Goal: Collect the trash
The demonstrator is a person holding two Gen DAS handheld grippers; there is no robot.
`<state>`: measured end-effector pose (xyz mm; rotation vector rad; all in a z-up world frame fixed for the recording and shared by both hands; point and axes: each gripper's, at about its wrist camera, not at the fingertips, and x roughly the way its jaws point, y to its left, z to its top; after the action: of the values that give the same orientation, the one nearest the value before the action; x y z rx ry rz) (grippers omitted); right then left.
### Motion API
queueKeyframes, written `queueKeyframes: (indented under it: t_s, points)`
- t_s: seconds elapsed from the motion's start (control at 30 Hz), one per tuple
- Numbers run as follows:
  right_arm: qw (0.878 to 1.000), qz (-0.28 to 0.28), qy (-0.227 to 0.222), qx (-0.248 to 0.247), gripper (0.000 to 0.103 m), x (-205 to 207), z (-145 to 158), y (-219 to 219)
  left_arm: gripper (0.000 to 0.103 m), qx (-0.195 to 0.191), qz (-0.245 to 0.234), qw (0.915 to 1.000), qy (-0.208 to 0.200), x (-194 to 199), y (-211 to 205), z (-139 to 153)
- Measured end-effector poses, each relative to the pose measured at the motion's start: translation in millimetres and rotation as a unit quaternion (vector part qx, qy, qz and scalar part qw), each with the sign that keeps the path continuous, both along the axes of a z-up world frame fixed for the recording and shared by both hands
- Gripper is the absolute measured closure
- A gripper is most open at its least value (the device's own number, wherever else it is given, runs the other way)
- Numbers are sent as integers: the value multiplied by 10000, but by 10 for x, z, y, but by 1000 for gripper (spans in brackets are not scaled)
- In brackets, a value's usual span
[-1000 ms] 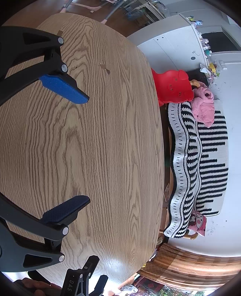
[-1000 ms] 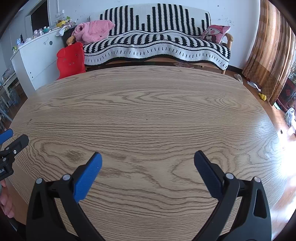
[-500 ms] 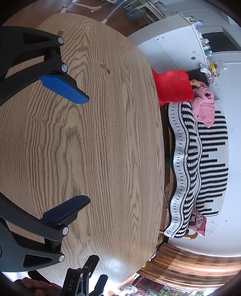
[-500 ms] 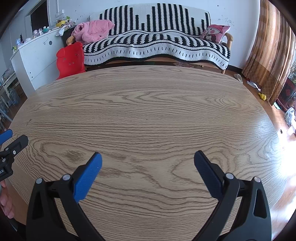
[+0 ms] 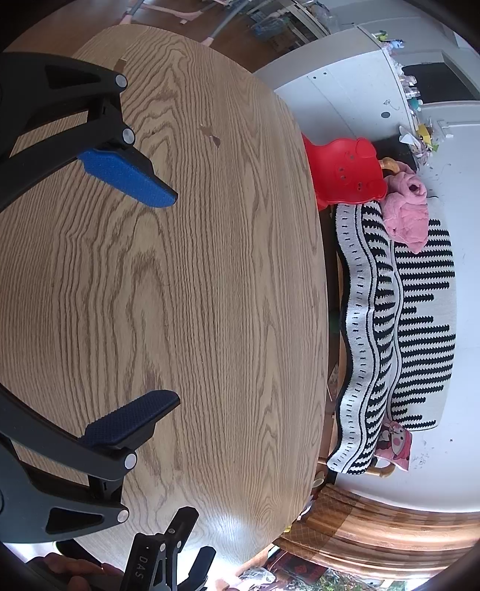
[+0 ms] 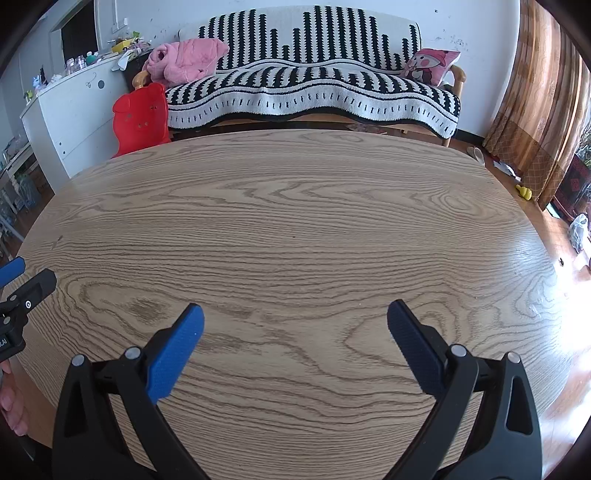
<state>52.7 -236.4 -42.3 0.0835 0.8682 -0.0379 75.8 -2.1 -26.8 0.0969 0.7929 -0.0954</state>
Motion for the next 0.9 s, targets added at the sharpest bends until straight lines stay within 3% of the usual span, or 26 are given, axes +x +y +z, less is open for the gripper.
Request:
queueKeyframes:
  t_s: [0.9]
  points:
    - [10000, 28, 17, -27, 7, -27, -20, -1, 7, -182, -42, 9996, 199, 32, 27, -32]
